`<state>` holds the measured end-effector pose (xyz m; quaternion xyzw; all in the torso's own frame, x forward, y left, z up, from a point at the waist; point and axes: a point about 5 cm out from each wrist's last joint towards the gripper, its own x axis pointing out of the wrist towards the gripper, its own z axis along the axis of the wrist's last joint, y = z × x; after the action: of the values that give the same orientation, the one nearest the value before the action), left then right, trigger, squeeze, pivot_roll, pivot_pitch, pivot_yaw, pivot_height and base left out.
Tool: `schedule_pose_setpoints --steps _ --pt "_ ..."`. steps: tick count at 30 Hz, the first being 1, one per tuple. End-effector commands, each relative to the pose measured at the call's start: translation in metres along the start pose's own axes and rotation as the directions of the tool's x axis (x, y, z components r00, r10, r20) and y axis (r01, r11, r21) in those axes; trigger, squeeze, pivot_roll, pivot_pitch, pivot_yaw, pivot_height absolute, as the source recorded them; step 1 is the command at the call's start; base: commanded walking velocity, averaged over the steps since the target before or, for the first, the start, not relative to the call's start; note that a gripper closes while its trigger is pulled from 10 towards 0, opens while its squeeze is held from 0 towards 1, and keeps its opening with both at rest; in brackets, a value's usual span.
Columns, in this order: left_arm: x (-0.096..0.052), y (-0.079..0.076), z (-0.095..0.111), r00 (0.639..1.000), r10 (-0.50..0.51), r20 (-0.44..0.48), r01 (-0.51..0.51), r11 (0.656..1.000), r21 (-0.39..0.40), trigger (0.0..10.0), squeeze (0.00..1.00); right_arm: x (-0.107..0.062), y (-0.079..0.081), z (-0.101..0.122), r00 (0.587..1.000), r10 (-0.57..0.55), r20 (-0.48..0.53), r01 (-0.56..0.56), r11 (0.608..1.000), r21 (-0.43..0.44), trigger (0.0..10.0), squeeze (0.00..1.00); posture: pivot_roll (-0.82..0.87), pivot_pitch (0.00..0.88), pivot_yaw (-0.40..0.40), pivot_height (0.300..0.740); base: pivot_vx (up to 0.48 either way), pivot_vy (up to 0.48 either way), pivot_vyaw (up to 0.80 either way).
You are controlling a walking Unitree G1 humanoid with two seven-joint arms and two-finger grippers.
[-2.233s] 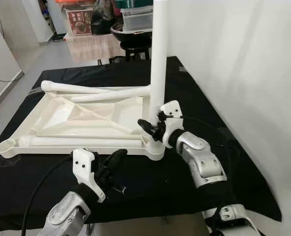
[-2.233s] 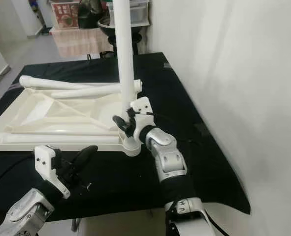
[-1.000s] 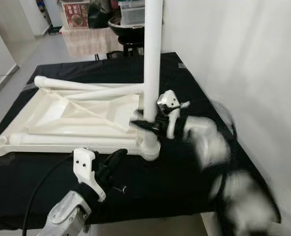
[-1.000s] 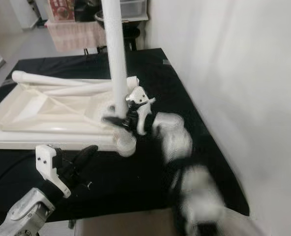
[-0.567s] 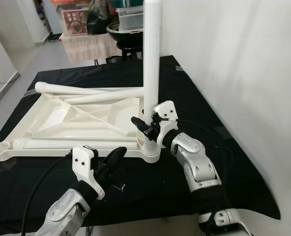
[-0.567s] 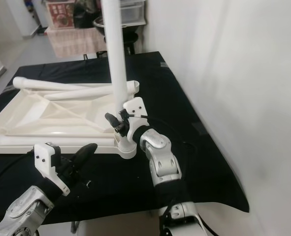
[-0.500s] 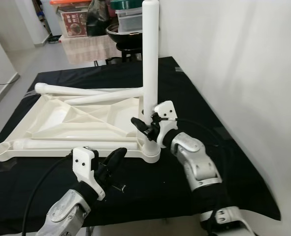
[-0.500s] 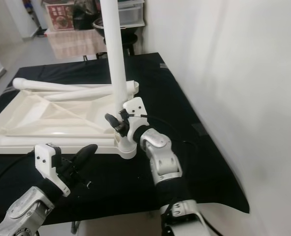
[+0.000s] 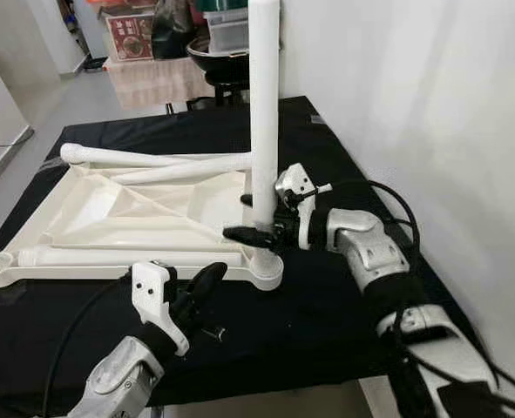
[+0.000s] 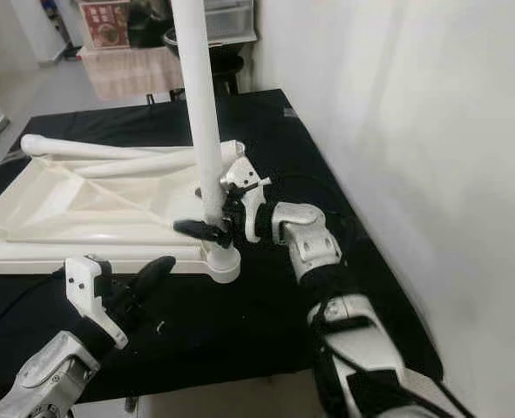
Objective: Building children table
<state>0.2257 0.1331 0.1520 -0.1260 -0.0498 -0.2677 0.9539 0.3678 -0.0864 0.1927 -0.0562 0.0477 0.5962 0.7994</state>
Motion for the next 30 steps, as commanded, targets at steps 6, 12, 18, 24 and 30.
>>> schedule_pose_setpoints --steps 6,12,18,24,30 --pt "-0.003 0.0 -0.004 1.0 0.012 -0.02 -0.012 1.0 0.001 10.0 0.0 0.008 -0.001 -0.008 0.997 0.061 -0.047 -0.059 0.997 0.053 0.0 0.0 -0.06 0.042 0.022 0.74 0.0 0.0 0.0" --pt "-0.004 -0.001 -0.003 1.0 0.014 -0.015 -0.014 1.0 0.001 10.0 0.0 0.001 -0.005 -0.014 0.998 0.008 -0.055 -0.006 0.999 0.043 0.0 0.0 -0.06 0.061 0.017 0.74 0.0 0.0 0.0" --pt "-0.006 -0.002 0.0 1.0 0.015 -0.011 -0.015 1.0 0.001 10.0 0.0 -0.006 -0.005 -0.045 0.943 -0.301 -0.142 0.315 0.945 0.087 0.0 0.0 -0.07 0.083 0.007 0.74 0.0 0.0 0.0" --pt "-0.007 0.0 0.002 1.0 0.014 -0.014 -0.014 1.0 0.005 10.0 0.0 0.007 0.047 -0.047 0.755 -0.656 -0.018 0.653 0.748 0.12 0.0 0.0 -0.1 0.095 0.036 0.74 0.0 0.0 0.0" --pt "-0.005 0.002 0.001 1.0 0.009 -0.014 -0.009 1.0 0.001 10.0 0.0 0.004 0.025 -0.041 0.763 -0.647 -0.003 0.647 0.762 0.041 0.0 0.0 -0.08 0.078 0.019 0.74 0.0 0.0 0.0"
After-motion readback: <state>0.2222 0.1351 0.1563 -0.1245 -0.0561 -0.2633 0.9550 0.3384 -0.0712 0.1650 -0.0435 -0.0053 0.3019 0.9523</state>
